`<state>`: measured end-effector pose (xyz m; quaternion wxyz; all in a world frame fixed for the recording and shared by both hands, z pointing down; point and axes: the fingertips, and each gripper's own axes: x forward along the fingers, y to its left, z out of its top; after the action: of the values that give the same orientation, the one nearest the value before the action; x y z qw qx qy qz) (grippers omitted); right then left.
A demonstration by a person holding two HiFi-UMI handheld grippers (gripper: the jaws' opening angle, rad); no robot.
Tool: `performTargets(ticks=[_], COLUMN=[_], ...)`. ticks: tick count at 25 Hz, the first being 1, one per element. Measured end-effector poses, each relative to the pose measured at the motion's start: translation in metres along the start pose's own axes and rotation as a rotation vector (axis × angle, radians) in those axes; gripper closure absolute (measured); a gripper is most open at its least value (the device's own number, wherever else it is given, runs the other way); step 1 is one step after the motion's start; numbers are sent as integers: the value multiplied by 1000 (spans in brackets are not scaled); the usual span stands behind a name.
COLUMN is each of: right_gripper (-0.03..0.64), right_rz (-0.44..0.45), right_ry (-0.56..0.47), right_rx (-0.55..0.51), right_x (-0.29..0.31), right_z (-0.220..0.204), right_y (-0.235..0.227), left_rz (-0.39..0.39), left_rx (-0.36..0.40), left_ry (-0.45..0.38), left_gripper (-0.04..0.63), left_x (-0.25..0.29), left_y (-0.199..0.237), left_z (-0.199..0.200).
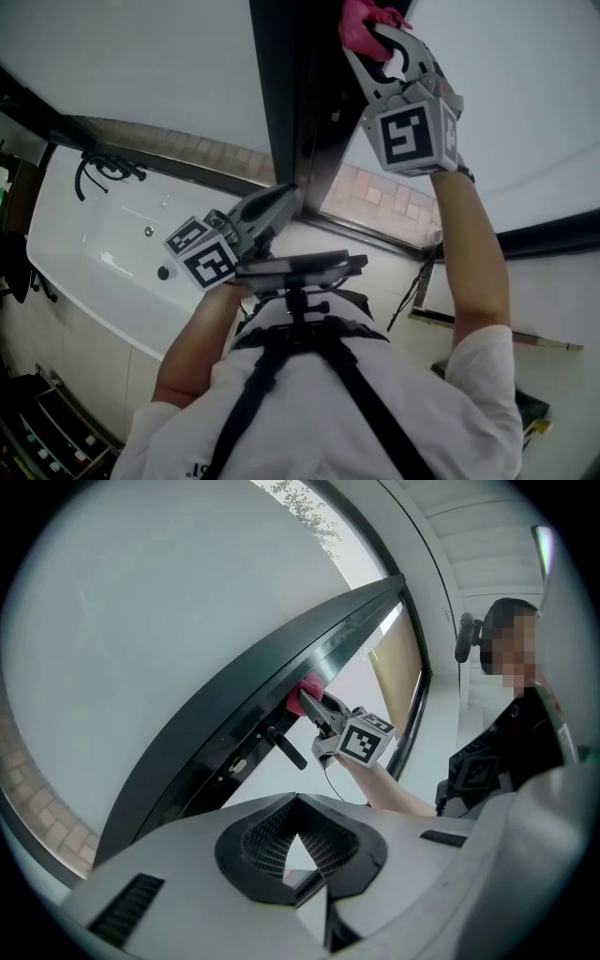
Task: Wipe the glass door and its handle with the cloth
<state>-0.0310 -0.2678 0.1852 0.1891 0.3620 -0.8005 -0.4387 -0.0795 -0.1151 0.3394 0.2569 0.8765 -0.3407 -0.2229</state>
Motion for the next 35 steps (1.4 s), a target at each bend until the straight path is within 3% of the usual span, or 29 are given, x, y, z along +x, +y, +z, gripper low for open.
performTargets(ticks=[6, 12, 35], right_gripper=[511, 511, 511], right_rz=[43, 115, 209], right_ry=[25, 77, 154], right_rx=[162, 109, 88], right_x=[1, 0, -7], right_z=[-11, -18, -20], right_y=[19, 39, 62], left_rz=[7, -4, 0], left_rx=[-7, -6, -1], left_ry=[7, 20, 18], left_gripper=[603, 603, 603], left_x=[3, 3, 5], left_y=[-4, -4, -6], left_z=[-1, -5, -2])
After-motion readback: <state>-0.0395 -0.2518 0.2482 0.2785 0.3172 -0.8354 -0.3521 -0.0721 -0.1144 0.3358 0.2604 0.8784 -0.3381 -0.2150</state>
